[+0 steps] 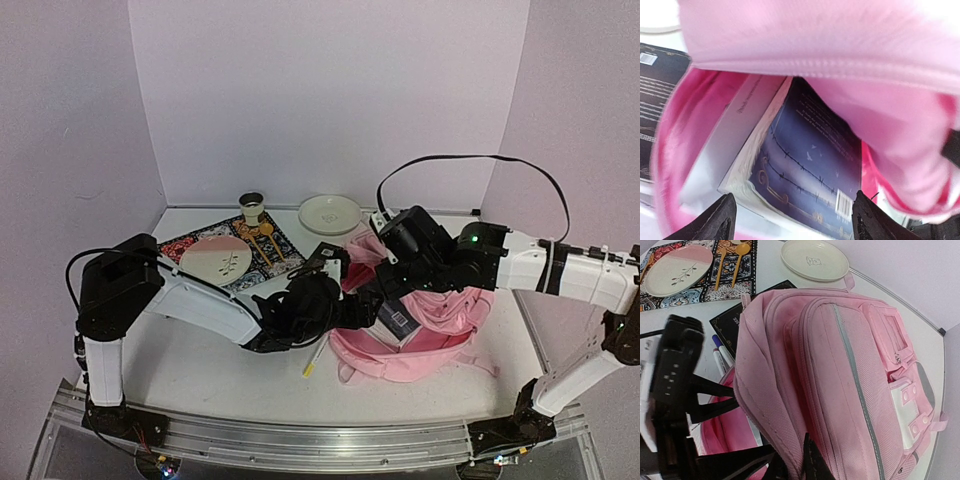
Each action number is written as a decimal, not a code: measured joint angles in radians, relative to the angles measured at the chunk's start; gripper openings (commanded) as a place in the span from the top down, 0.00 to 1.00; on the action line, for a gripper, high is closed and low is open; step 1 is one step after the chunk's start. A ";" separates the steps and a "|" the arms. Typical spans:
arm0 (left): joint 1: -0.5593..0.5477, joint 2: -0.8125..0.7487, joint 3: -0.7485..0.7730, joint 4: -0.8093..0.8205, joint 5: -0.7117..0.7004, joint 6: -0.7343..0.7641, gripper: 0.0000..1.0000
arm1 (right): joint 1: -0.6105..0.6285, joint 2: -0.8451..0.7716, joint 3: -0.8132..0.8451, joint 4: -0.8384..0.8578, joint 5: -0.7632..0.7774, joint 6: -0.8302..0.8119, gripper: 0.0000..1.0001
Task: Pack the student bag
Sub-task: Place the book in the largest pocket of the bag, then place the largest pocket of the student bag.
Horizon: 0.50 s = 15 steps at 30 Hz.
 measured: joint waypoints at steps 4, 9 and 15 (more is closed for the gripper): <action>0.000 -0.072 -0.048 -0.010 -0.016 0.024 0.14 | -0.024 -0.018 -0.041 0.016 0.002 0.006 0.89; 0.000 -0.202 -0.123 -0.014 -0.030 0.038 0.12 | -0.046 -0.052 -0.088 0.018 0.007 0.016 0.88; 0.025 -0.313 -0.205 -0.023 -0.021 0.029 0.14 | -0.048 -0.082 -0.144 0.018 0.001 0.036 0.86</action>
